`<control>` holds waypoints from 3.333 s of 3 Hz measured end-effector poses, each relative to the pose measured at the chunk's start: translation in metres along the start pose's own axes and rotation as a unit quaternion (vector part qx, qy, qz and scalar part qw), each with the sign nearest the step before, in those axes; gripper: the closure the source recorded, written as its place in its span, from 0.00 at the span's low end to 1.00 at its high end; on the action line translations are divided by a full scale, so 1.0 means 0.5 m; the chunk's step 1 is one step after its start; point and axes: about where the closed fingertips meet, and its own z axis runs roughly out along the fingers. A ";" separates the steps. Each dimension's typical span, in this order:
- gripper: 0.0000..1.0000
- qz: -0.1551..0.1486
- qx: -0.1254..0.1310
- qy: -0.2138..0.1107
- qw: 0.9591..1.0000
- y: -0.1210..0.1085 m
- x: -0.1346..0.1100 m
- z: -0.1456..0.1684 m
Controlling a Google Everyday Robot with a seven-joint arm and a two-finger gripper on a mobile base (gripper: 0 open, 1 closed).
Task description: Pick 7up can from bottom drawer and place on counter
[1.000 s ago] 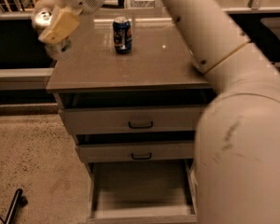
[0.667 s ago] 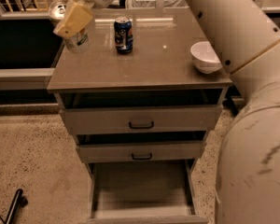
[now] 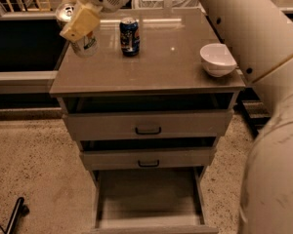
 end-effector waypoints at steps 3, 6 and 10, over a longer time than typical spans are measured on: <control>1.00 0.245 0.150 -0.025 0.958 0.020 0.201 -0.100; 0.83 0.349 0.135 0.018 0.927 -0.053 0.363 -0.118; 0.00 0.344 0.205 0.021 0.916 0.007 0.456 -0.147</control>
Offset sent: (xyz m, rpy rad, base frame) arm 0.0305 -0.1286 -0.0545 0.2709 0.2834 -0.6211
